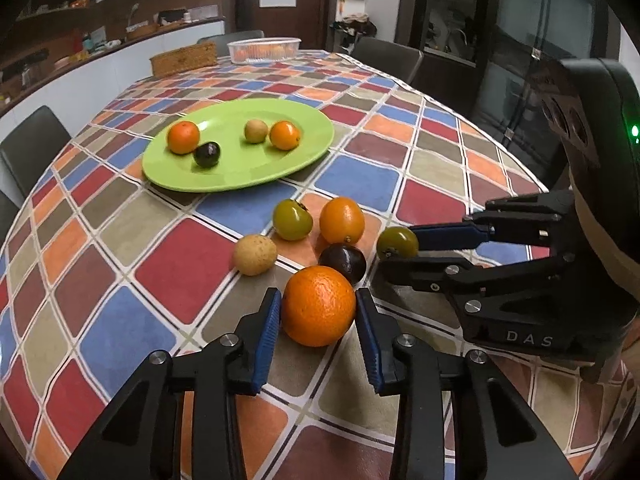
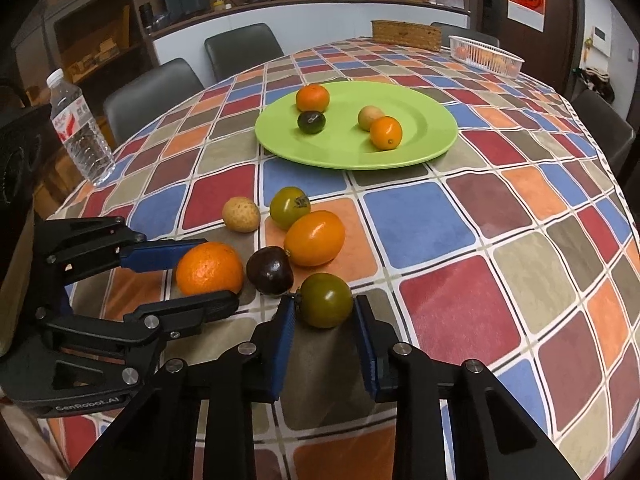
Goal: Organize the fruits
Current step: 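Grasp a large orange with the left tool while the right tool grasps a green tomato, then carry the orange and green tomato over the green plate with both tools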
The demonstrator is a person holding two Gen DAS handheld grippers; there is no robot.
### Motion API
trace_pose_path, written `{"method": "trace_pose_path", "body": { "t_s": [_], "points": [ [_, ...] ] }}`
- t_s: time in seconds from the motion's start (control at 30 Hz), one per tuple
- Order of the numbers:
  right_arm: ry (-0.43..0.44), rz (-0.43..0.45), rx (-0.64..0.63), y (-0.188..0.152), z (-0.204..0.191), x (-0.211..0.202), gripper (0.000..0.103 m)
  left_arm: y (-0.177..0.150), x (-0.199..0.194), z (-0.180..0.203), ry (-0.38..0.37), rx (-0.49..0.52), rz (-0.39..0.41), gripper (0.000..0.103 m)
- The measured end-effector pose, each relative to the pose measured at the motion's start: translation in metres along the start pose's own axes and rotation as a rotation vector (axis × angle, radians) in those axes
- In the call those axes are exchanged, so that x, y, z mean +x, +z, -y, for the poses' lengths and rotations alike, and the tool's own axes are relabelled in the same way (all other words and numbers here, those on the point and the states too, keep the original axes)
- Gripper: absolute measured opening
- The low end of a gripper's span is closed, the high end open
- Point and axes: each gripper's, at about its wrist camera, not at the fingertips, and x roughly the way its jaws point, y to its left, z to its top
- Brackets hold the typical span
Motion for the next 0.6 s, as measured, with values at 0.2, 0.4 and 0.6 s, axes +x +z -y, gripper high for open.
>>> {"method": "trace_pose_path", "body": {
  "t_s": [0.2,0.4,0.6],
  "points": [
    [0.002,0.022,0.029,-0.001,0.000,-0.010,0.030,0.003,-0.015,0.001,0.004,-0.009,0.033,0.037],
    [-0.006,0.052,0.040,0.001,-0.004,-0.023,0.030,0.006,-0.030,0.001,0.006,-0.021,0.062,0.037],
    [-0.020,0.101,0.054,0.006,-0.009,-0.042,0.030,0.012,-0.050,0.001,0.015,-0.021,0.108,0.037]
  ]
}}
